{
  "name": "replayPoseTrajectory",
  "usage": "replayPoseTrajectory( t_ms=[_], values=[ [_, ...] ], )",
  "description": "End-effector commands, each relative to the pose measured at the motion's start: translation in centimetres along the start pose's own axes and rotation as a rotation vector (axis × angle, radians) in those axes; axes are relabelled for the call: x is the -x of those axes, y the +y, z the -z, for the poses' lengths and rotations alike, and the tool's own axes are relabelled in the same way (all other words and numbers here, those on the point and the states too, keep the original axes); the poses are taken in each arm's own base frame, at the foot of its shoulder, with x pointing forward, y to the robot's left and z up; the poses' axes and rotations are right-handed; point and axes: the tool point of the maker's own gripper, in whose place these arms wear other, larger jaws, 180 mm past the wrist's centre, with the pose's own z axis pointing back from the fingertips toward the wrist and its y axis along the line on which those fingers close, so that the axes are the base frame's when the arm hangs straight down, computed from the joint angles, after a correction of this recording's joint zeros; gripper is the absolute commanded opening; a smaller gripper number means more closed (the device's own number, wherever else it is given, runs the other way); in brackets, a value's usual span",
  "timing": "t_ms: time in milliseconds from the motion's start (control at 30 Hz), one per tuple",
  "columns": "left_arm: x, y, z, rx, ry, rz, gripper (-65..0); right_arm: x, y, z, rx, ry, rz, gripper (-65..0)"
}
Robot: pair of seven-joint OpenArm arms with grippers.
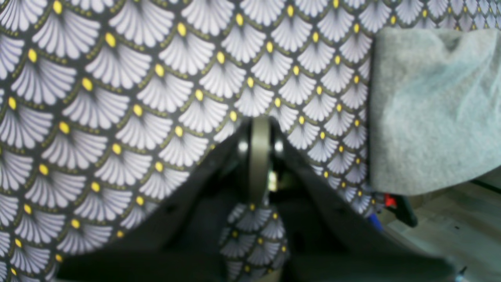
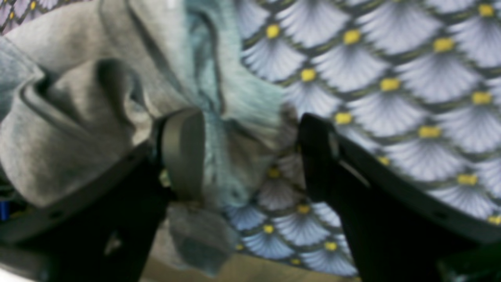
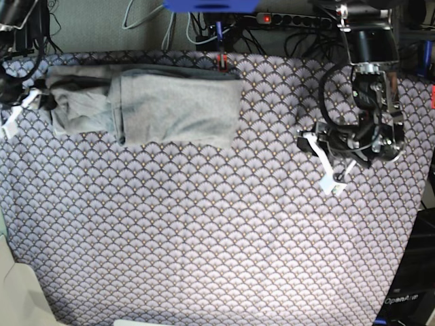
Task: Fold the T-shirt properly
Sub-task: 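Release the fabric and raise the right gripper from the stack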
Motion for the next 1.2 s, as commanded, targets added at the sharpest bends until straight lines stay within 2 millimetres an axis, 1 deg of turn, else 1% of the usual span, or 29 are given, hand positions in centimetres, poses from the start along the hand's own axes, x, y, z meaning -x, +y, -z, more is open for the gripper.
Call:
replayPoseTrajectory(
  t_ms=[0,167,233,267,333,433,500,600,667,733,800,867,1000,1033,1100,1167],
  values=[
    [-1.6,0.0,-0.8,-0.001,-0.047,0.02,-65.0,-0.6,-0.4,-0.7,0.007,0.001,-0.021,-25.8],
    [-1.6,0.0,-0.8,-0.002,-0.048,0.017,-65.0,0.3,1.2,0.5,-0.033,0.005,0.008,-26.0],
    [-1.6,0.0,-0.8,-0.002,-0.048,0.017,-65.0,0.6,1.7,0.9,-0.046,0.002,0.023,-28.1],
    [-1.6,0.0,-0.8,-0.002,-0.048,0.016,-65.0,0.7,1.9,1.0,-0.05,0.001,0.028,-30.4],
    [-1.6,0.0,-0.8,-0.002,-0.047,0.015,-65.0,0.8,2.1,1.1,-0.055,0.005,0.026,-38.6],
    [-1.6,0.0,-0.8,-0.002,-0.047,0.015,-65.0,0.9,2.5,1.4,-0.063,0.005,0.032,-55.8],
    [-1.6,0.0,-0.8,-0.002,-0.047,0.015,-65.0,0.8,2.4,1.4,-0.06,0.008,0.027,-64.8],
    [-1.5,0.0,-0.8,-0.002,-0.045,0.014,-65.0,0.6,2.2,1.2,-0.055,0.005,0.02,-64.9],
    [-1.5,0.0,-0.8,-0.002,-0.045,0.013,-65.0,-0.4,1.6,0.4,-0.032,-0.008,-0.01,-64.8],
    [-1.5,0.1,-0.8,-0.003,-0.045,0.013,-65.0,-1.7,2.0,-0.4,-0.017,-0.039,-0.058,-64.8],
    [-1.5,0.0,-0.7,-0.001,-0.046,0.012,-65.0,-3.6,2.8,-1.8,0.009,-0.076,-0.136,-64.8],
    [-1.5,0.0,-0.7,-0.001,-0.046,0.012,-65.0,-4.9,4.3,-3.0,0.023,-0.102,-0.206,-64.8],
    [-1.5,-0.1,-0.7,-0.002,-0.045,0.012,-65.0,-6.8,7.4,-4.9,0.053,-0.138,-0.319,-64.5],
    [-1.4,-0.1,-0.6,0.0,-0.044,0.011,-65.0,-7.3,8.5,-5.4,0.056,-0.154,-0.344,-64.5],
    [-1.3,0.0,-0.6,-0.002,-0.041,0.01,-65.0,-8.2,10.7,-5.8,0.046,-0.181,-0.385,-64.4],
    [-1.2,0.1,-0.6,-0.003,-0.037,0.007,-65.0,-8.9,12.7,-5.2,0.002,-0.213,-0.395,-64.4]
  ],
)
